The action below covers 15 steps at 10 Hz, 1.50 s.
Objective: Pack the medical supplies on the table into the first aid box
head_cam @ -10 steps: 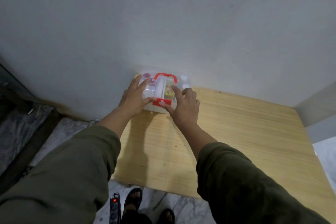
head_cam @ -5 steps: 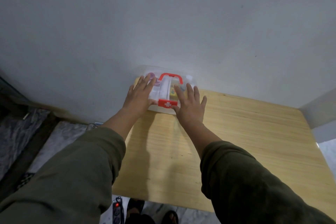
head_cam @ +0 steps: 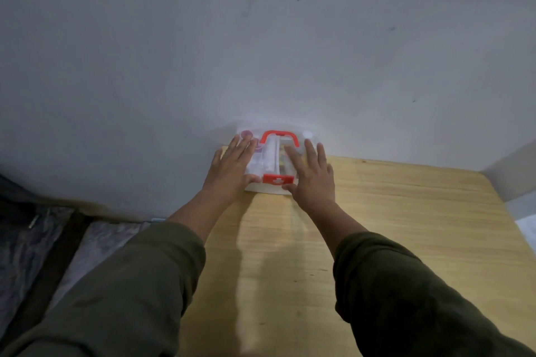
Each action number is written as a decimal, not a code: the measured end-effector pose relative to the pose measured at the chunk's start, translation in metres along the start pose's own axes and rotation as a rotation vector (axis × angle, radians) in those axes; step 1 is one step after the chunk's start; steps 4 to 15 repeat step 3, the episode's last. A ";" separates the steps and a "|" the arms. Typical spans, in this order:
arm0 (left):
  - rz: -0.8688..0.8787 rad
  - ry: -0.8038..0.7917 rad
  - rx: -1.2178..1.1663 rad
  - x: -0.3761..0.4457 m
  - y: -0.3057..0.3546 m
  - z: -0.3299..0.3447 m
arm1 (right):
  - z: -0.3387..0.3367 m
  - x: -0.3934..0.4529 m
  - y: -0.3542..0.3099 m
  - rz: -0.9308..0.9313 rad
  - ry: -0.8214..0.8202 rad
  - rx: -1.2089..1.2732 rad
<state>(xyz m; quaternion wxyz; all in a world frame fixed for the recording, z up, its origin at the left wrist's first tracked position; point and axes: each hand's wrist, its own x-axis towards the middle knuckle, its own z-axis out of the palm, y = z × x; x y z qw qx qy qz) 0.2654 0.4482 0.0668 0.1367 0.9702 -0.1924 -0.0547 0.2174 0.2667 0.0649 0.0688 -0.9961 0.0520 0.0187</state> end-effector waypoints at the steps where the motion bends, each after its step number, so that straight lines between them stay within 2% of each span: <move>1: 0.021 -0.004 0.009 -0.003 -0.001 0.004 | 0.003 0.000 0.000 0.003 -0.011 0.023; 2: 0.028 -0.005 -0.034 0.000 -0.003 0.001 | -0.002 0.000 -0.002 0.016 0.010 0.017; 3: 0.001 0.024 -0.100 -0.018 0.009 -0.002 | -0.001 -0.027 -0.006 0.033 0.204 0.094; 15: 0.001 0.024 -0.100 -0.018 0.009 -0.002 | -0.001 -0.027 -0.006 0.033 0.204 0.094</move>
